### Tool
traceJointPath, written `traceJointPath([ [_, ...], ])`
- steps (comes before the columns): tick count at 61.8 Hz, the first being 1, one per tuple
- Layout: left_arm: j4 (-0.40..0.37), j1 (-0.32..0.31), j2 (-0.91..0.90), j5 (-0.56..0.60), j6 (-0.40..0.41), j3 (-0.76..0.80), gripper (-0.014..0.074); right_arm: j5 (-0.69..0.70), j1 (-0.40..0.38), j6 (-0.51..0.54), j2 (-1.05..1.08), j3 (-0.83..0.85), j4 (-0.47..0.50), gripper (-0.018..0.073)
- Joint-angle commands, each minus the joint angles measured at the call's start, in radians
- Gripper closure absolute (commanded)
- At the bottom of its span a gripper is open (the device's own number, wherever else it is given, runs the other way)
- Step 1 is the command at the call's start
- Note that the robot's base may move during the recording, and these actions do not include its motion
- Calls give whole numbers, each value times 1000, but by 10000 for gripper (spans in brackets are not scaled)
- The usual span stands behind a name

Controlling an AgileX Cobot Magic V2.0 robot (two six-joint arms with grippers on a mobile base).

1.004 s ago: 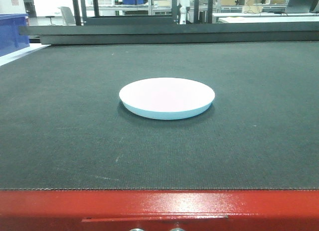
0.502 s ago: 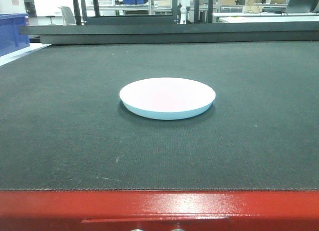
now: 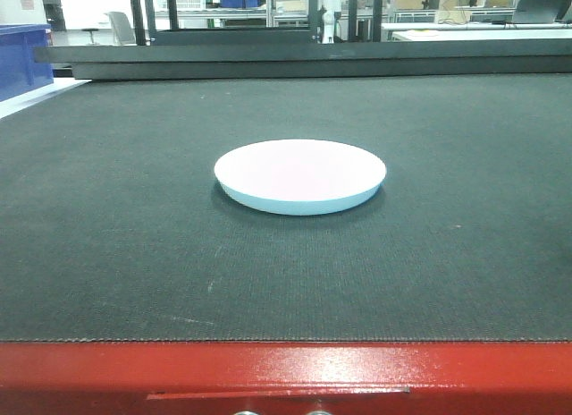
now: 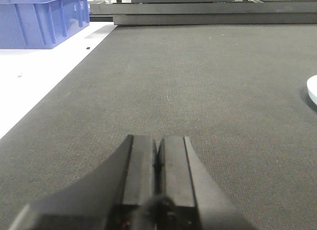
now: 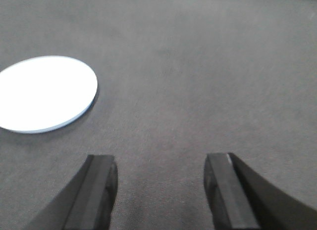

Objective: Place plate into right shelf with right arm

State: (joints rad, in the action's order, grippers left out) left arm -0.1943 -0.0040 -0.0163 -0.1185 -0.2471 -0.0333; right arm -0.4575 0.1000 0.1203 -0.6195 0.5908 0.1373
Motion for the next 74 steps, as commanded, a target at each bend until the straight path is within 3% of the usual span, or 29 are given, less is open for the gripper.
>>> traceJointPath([
  [1, -6, 1, -11, 84, 3, -8, 643, 37, 25, 5, -133, 131, -7, 50],
  [10, -6, 1, -11, 84, 3, -8, 643, -53, 102, -72, -383, 344, -77, 50],
  [23, -6, 1, -11, 84, 3, -8, 643, -185, 179, -278, -753, 642, -235, 50],
  [40, -6, 1, -11, 84, 3, -8, 643, -263, 243, -291, -1116, 939, -242, 50],
  [51, -6, 1, -11, 84, 3, -8, 643, -270, 270, -291, -1235, 1024, -242, 50],
  [74, -6, 1, -11, 84, 3, -8, 643, -159, 289, -291, -1312, 1024, -241, 50],
])
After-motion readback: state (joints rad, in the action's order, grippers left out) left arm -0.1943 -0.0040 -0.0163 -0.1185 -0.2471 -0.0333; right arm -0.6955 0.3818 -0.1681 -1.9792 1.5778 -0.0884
